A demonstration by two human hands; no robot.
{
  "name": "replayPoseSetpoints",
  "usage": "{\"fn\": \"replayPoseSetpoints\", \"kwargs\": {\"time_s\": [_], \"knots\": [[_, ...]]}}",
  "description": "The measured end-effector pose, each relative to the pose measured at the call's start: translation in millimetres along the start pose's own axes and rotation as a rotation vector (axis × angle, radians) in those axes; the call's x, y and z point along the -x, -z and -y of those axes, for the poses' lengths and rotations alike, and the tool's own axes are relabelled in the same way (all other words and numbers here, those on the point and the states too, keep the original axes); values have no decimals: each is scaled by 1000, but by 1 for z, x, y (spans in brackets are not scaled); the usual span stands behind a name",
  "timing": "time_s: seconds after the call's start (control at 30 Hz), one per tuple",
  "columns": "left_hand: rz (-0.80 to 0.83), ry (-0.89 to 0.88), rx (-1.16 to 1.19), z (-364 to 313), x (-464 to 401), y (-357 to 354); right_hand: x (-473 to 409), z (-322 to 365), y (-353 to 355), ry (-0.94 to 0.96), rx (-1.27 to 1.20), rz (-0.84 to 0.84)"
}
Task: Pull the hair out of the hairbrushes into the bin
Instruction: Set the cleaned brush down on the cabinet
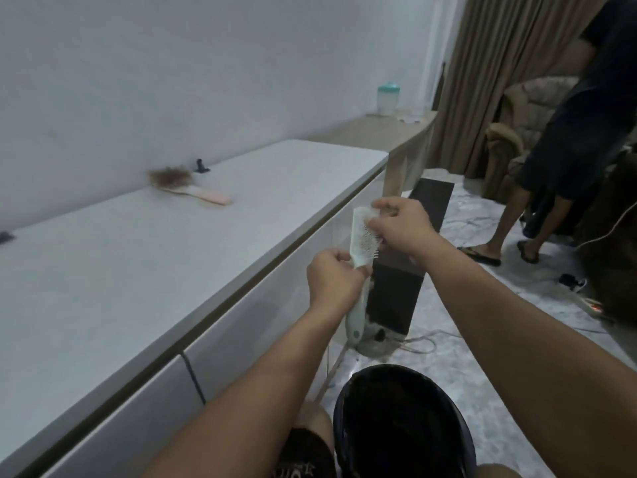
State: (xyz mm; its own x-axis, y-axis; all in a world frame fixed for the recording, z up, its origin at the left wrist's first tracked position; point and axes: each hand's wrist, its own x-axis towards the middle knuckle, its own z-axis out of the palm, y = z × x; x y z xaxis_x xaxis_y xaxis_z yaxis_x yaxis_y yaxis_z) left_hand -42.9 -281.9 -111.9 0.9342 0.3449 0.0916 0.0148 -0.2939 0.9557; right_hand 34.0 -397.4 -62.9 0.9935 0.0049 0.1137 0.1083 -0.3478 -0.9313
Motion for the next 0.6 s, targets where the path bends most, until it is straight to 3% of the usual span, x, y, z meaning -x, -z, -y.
{"fn": "replayPoseSetpoints", "kwargs": {"time_s": [0.33, 0.6], "knots": [[-211, -104, -88, -53, -33, 76, -24, 100, -45, 162, -52, 136], [-399, -70, -67, -66, -66, 165, -38, 174, -129, 309, -30, 281]]}}
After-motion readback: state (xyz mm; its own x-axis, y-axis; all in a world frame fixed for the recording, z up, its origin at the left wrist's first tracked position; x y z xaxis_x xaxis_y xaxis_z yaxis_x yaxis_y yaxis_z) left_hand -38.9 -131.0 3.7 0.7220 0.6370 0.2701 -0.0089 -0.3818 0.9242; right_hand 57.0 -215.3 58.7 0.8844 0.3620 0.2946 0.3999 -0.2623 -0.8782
